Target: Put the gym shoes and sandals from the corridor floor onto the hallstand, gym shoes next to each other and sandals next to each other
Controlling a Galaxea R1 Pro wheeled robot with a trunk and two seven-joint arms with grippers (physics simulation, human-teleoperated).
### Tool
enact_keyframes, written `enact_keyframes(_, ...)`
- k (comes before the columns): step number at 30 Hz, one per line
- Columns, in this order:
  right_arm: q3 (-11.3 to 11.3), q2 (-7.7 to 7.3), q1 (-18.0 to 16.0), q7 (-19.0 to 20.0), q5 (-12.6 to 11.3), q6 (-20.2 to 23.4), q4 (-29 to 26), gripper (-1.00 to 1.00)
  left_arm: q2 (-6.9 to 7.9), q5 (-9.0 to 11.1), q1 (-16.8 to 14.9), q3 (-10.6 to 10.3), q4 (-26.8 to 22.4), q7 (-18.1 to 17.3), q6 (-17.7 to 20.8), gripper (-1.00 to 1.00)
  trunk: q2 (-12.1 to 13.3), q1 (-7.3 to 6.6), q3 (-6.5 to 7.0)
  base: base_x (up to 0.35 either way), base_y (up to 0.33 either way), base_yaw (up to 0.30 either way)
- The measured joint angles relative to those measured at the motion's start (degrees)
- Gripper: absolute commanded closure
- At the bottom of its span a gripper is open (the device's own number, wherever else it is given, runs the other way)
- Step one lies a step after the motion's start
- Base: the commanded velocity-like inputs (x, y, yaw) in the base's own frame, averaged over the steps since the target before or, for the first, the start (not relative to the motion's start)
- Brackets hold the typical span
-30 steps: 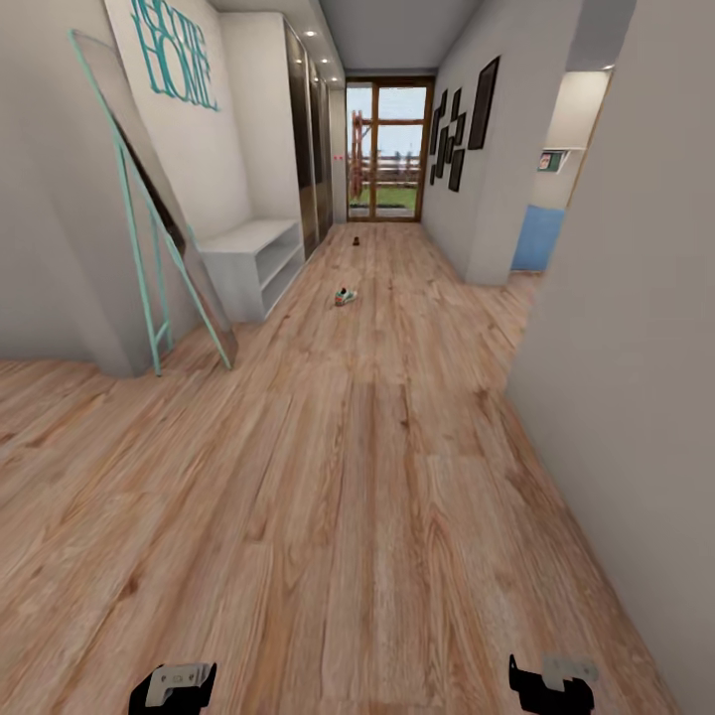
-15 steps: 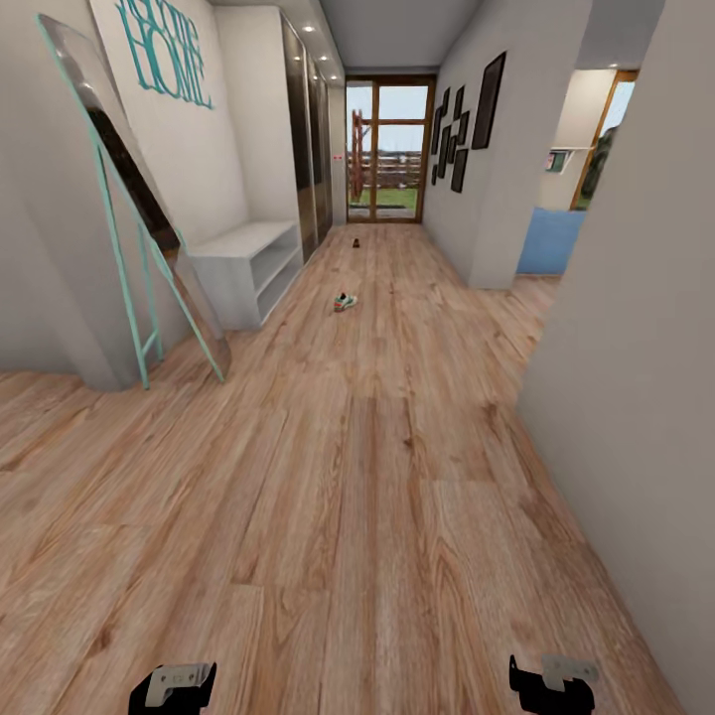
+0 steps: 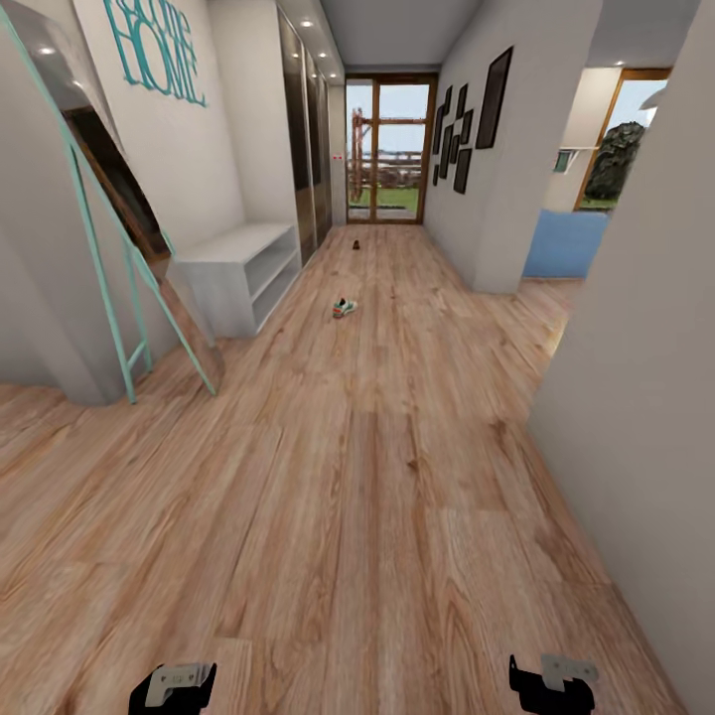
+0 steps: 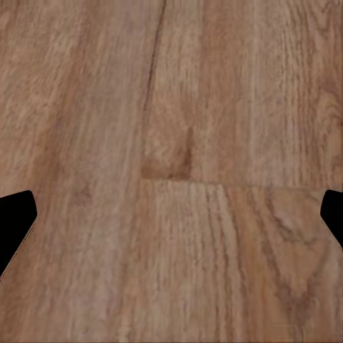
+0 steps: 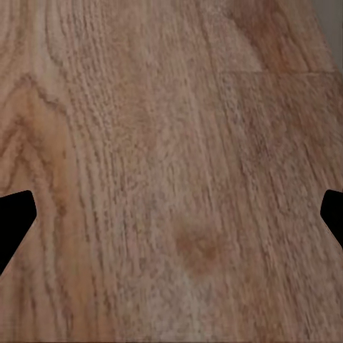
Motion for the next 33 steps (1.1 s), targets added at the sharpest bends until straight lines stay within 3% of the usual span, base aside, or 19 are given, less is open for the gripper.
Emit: enact_keyframes(33,0.00,0.09,0.00,0.09,-0.04,0.00,0.00,-1.00,0.00,0.00,0.00,0.00,0.00,0.00,0.00,-1.00,0.00,0.00,0.00,0.339,0.000,0.000)
